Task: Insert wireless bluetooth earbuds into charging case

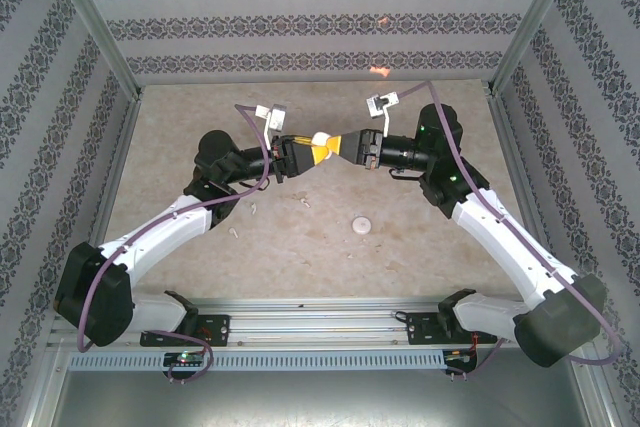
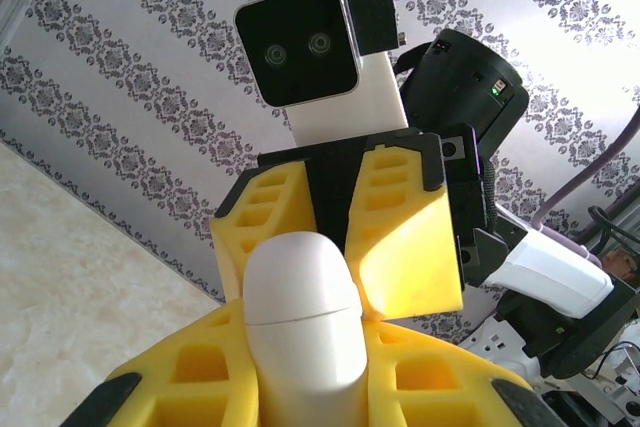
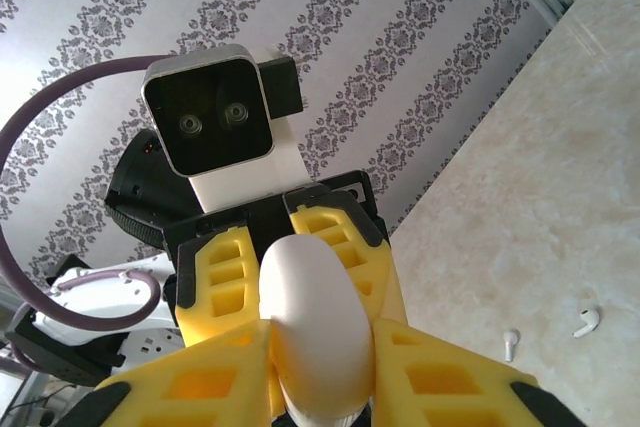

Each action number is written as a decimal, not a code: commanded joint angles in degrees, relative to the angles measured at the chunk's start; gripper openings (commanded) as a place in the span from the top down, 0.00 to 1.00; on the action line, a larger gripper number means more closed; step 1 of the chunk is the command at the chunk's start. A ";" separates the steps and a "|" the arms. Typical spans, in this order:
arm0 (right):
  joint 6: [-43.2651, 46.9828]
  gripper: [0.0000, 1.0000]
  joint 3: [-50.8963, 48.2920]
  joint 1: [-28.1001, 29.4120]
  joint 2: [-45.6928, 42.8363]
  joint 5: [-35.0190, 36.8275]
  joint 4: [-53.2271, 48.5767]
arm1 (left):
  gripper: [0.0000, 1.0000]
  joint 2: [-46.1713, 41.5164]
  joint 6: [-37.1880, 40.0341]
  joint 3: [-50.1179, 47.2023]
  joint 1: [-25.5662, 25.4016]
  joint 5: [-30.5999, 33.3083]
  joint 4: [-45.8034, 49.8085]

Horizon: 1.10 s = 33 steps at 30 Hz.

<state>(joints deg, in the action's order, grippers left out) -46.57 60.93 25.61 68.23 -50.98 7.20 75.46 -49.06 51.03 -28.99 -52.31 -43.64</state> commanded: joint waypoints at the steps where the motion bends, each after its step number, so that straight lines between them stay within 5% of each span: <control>1: -0.89 0.81 1.25 1.00 1.02 -2.80 5.14 | 0.94 -0.34 -1.22 1.08 -0.91 -3.57 -2.20; 6: 0.38 0.88 1.04 1.37 0.88 -3.18 5.06 | 0.91 -1.61 1.17 1.53 -0.91 -3.67 2.12; 13: 1.76 0.90 0.89 1.46 0.28 -2.81 3.54 | 0.55 -2.94 3.17 1.54 -0.71 -4.39 5.27; 19: 3.99 0.91 1.24 1.47 -0.70 -2.30 0.85 | 0.38 -4.62 3.84 1.52 0.19 -3.94 6.98; 33: 10.37 0.90 4.08 1.79 -1.37 -2.23 -7.33 | 0.40 -8.36 8.82 2.85 3.59 -5.53 18.31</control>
<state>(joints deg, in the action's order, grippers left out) -38.57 62.37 26.52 67.22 -52.77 0.19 66.94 -41.78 52.14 -25.85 -55.59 -27.29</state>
